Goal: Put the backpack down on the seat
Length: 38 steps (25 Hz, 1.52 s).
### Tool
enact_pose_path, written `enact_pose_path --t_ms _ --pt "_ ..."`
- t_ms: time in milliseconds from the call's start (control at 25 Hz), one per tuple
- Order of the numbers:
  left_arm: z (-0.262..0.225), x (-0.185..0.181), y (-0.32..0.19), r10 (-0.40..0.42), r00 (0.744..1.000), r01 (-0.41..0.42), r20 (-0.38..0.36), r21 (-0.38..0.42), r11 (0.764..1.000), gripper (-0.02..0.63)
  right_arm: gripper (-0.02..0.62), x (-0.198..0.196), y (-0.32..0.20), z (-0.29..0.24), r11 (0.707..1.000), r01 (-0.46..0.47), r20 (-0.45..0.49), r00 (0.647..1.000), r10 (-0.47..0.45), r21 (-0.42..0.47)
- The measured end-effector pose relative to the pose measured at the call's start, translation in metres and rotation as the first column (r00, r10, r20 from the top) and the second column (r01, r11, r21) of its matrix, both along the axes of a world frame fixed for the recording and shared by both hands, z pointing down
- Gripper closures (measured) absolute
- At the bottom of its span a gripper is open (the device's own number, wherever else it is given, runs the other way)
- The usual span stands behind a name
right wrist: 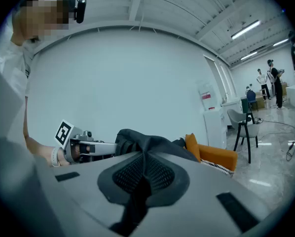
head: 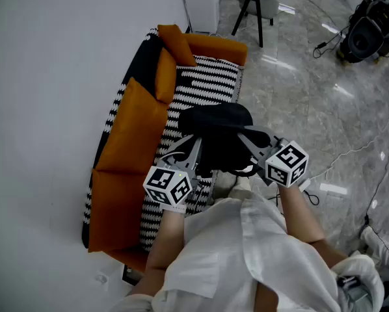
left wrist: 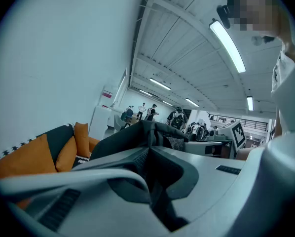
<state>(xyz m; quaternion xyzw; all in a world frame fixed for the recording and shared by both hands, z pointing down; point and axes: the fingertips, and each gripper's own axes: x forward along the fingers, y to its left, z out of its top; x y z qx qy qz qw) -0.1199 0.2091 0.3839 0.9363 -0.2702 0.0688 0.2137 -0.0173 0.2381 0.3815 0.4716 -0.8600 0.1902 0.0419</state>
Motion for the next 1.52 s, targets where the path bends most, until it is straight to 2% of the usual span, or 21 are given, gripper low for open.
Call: enact_pose_path --t_ms 920,1120,1520 --pt "-0.004 0.002 -0.021 -0.016 1.0 0.016 -0.021 0.001 1.0 0.578 0.57 0.004 -0.022 -0.003 1.0 0.027 0.018 0.999 -0.027 0.008" --pt "-0.005 0.004 -0.023 -0.014 1.0 0.014 -0.024 -0.002 1.0 0.578 0.569 0.007 -0.027 -0.004 1.0 0.027 0.075 0.997 -0.028 0.003" --pt "-0.002 0.013 -0.034 -0.056 0.998 0.056 -0.014 -0.011 0.998 0.578 0.569 0.017 -0.045 -0.002 0.998 0.065 0.093 0.994 -0.065 0.007"
